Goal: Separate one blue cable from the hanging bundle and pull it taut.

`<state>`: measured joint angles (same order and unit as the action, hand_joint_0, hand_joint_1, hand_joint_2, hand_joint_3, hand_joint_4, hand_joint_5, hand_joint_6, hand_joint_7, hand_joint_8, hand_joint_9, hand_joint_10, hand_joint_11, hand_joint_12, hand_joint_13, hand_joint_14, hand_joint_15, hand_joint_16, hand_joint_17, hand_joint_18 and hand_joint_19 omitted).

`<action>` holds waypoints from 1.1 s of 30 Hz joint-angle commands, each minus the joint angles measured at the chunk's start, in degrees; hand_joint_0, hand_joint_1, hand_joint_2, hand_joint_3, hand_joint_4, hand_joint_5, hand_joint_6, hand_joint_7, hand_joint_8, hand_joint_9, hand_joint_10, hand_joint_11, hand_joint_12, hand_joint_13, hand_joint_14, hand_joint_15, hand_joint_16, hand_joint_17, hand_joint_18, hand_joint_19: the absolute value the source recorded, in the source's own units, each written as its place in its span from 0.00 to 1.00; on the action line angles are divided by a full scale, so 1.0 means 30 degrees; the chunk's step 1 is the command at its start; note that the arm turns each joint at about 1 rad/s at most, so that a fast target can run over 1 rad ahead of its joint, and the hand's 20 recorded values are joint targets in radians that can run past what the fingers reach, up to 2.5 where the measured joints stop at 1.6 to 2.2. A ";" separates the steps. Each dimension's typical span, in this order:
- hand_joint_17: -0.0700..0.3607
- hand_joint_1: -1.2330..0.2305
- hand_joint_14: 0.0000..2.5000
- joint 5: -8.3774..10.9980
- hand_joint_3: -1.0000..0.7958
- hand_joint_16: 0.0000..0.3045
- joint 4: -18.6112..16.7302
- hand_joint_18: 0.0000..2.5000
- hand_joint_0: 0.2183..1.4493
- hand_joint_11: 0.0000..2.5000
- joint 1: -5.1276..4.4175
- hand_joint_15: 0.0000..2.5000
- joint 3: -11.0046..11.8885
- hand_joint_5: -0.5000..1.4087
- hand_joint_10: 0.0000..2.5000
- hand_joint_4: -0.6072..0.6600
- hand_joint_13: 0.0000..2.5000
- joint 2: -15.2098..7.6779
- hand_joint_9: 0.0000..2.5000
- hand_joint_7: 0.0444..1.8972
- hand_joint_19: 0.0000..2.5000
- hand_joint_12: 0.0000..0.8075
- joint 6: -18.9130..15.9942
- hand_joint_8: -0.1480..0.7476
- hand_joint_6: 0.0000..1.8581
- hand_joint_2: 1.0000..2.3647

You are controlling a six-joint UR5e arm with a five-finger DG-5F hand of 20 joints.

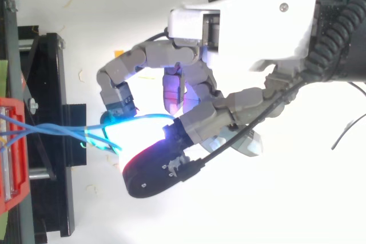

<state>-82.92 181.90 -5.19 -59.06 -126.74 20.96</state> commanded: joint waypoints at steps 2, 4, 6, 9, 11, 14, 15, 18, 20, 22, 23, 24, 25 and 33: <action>0.41 0.36 0.01 0.0394 0.32 0.15 0.0098 0.36 0.39 0.27 0.0000 0.32 0.0000 0.33 0.01 0.61 0.62 0.0000 0.85 0.66 0.30 0.36 -0.0950 0.29 0.27 0.00; 0.41 0.32 0.01 0.0540 0.31 0.15 0.0127 0.36 0.40 0.27 0.0000 0.32 0.0000 0.33 0.01 0.60 0.62 0.0000 0.85 0.66 0.30 0.36 -0.1302 0.31 0.27 0.00; 0.41 0.28 0.01 0.0745 0.30 0.15 0.0127 0.36 0.40 0.27 -0.0029 0.32 0.0000 0.33 0.01 0.58 0.62 0.0000 0.85 0.66 0.30 0.36 -0.1536 0.32 0.27 0.00; 0.41 0.17 0.01 0.0745 0.28 0.15 0.0127 0.37 0.39 0.29 0.0000 0.32 0.0000 0.33 0.01 0.57 0.62 0.0000 0.85 0.68 0.29 0.37 -0.1536 0.34 0.27 0.00; 0.41 0.12 0.01 0.0745 0.28 0.15 0.0127 0.36 0.37 0.29 0.0000 0.33 0.0000 0.33 0.01 0.58 0.61 0.0000 0.84 0.69 0.30 0.37 -0.1536 0.35 0.27 0.00; 0.42 0.12 0.01 0.0745 0.28 0.16 0.0127 0.36 0.28 0.28 0.0000 0.32 0.0000 0.33 0.01 0.58 0.61 0.0000 0.83 0.72 0.29 0.38 -0.1536 0.36 0.27 0.00; 0.43 0.15 0.01 0.0745 0.28 0.17 0.0127 0.37 0.24 0.28 0.0000 0.31 0.0000 0.33 0.01 0.59 0.61 0.0000 0.83 0.72 0.29 0.39 -0.1507 0.36 0.27 0.00; 0.49 0.34 0.01 0.0716 0.28 0.21 0.0127 0.39 0.16 0.25 0.0000 0.30 0.0000 0.33 0.01 0.61 0.63 0.0000 0.84 0.70 0.27 0.43 -0.1507 0.36 0.27 0.00; 0.50 0.44 0.01 0.0716 0.28 0.21 0.0127 0.40 0.15 0.24 0.0000 0.29 0.0000 0.33 0.01 0.60 0.63 0.0000 0.85 0.68 0.26 0.43 -0.1478 0.35 0.27 0.00; 0.50 0.51 0.01 0.0716 0.28 0.21 0.0069 0.39 0.16 0.24 0.0000 0.29 0.0000 0.33 0.01 0.60 0.63 0.0000 0.85 0.68 0.26 0.42 -0.1448 0.34 0.27 0.00; 0.47 0.57 0.01 0.0716 0.28 0.19 0.0069 0.37 0.20 0.24 0.0000 0.30 0.0000 0.33 0.01 0.59 0.63 0.0000 0.85 0.68 0.28 0.40 -0.1390 0.32 0.27 0.00; 0.46 0.57 0.01 0.0716 0.28 0.19 0.0069 0.36 0.22 0.25 -0.0029 0.30 0.0000 0.33 0.01 0.58 0.62 0.0000 0.85 0.68 0.28 0.40 -0.1331 0.32 0.27 0.00; 0.45 0.57 0.01 0.0687 0.28 0.18 0.0069 0.35 0.24 0.25 0.0000 0.31 0.0000 0.33 0.01 0.57 0.62 0.0000 0.85 0.68 0.29 0.38 -0.1302 0.31 0.27 0.00; 0.41 0.40 0.01 0.0716 0.30 0.15 0.0069 0.35 0.39 0.27 -0.0088 0.32 0.0000 0.33 0.01 0.54 0.62 0.0000 0.85 0.67 0.29 0.36 -0.0628 0.29 0.27 0.00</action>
<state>-80.83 182.11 -5.33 -59.06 -126.74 18.13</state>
